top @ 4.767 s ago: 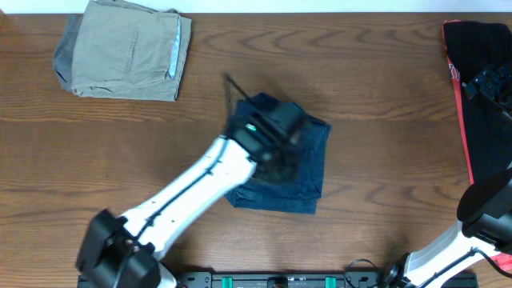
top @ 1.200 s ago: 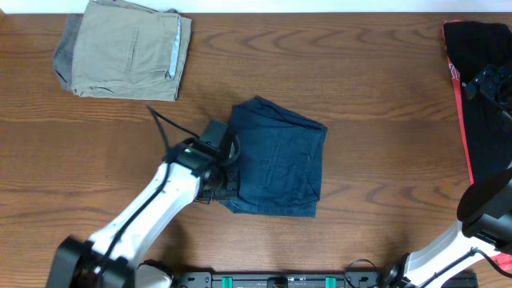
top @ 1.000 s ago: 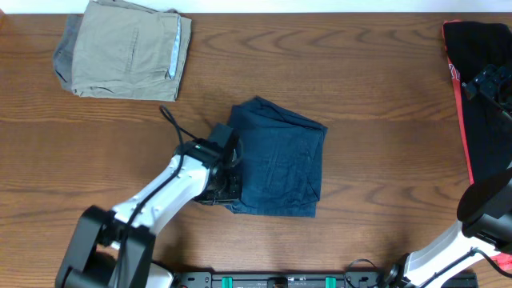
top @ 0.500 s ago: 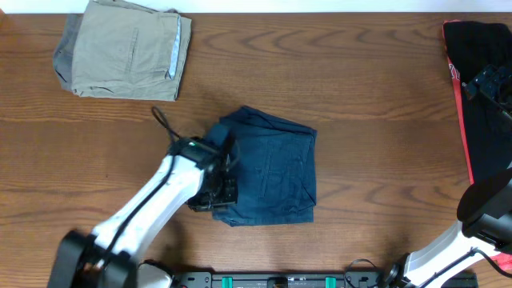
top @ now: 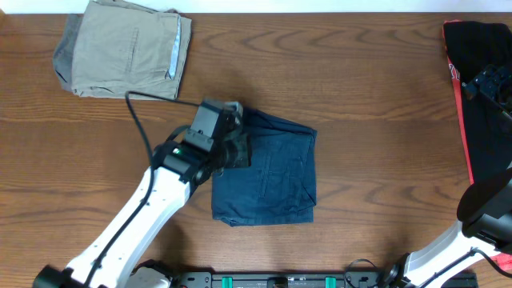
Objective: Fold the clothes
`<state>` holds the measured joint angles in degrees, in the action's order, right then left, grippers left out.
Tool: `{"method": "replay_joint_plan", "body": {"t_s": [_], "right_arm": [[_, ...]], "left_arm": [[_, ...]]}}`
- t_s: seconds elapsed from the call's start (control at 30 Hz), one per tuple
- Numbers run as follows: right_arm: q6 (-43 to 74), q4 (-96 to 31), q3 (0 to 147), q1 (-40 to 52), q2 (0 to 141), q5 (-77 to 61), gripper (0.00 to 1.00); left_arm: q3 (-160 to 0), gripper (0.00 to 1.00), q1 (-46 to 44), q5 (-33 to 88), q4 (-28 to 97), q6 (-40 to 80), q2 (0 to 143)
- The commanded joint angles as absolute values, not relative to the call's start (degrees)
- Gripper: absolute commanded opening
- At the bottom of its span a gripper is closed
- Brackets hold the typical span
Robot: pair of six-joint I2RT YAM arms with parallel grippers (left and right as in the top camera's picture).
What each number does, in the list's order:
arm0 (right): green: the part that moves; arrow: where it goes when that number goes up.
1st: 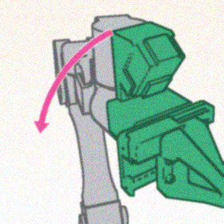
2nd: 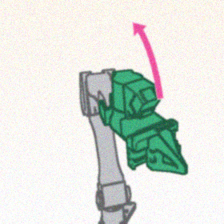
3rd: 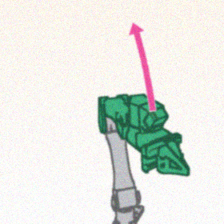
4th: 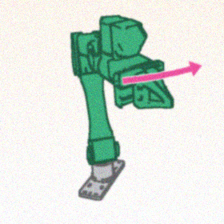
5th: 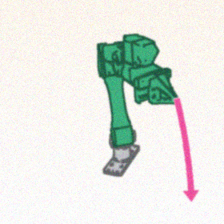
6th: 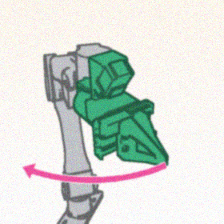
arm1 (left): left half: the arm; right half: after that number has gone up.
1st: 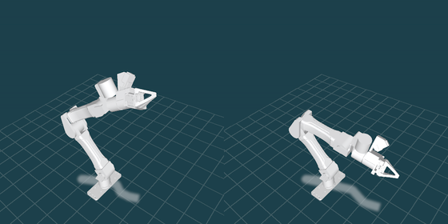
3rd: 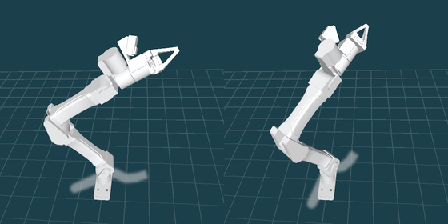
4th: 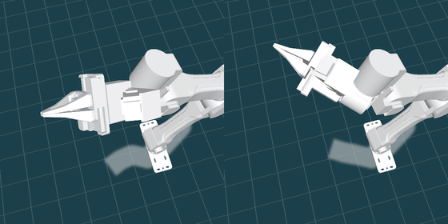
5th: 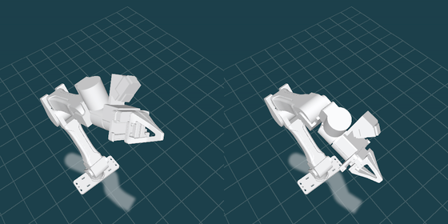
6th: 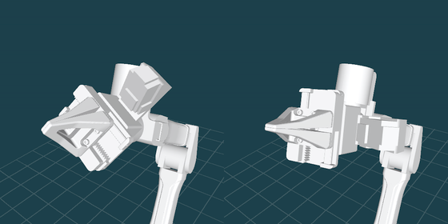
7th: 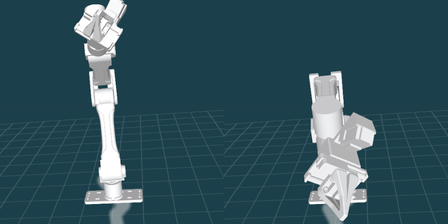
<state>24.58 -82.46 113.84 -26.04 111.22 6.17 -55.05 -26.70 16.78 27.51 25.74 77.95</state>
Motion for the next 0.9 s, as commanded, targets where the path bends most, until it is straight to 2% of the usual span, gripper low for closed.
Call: {"method": "replay_joint_plan", "body": {"t_s": [0.0,0.23,0.4,0.63,0.87], "right_arm": [[25.2,-82.5,114.2,-26.2,111.7,6.6,0.99],[25.2,-82.5,114.2,-26.2,111.7,6.6,0.99],[25.2,-82.5,114.2,-26.2,111.7,6.6,0.99],[25.2,-82.5,114.2,-26.2,111.7,6.6,0.99],[25.2,-82.5,114.2,-26.2,111.7,6.6,0.99]], "left_arm": [[-55.0,0.06,-27.7,17.6,22.0,26.9,83.2],[-55.0,0.06,-30.9,23.8,4.4,27.0,96.8],[-55.0,0.06,-32.5,24.0,-4.6,31.1,104.5],[-55.0,0.06,-33.3,24.0,-7.0,31.8,111.6],[-55.3,0.06,-33.2,25.7,-8.0,31.8,109.3]]}}
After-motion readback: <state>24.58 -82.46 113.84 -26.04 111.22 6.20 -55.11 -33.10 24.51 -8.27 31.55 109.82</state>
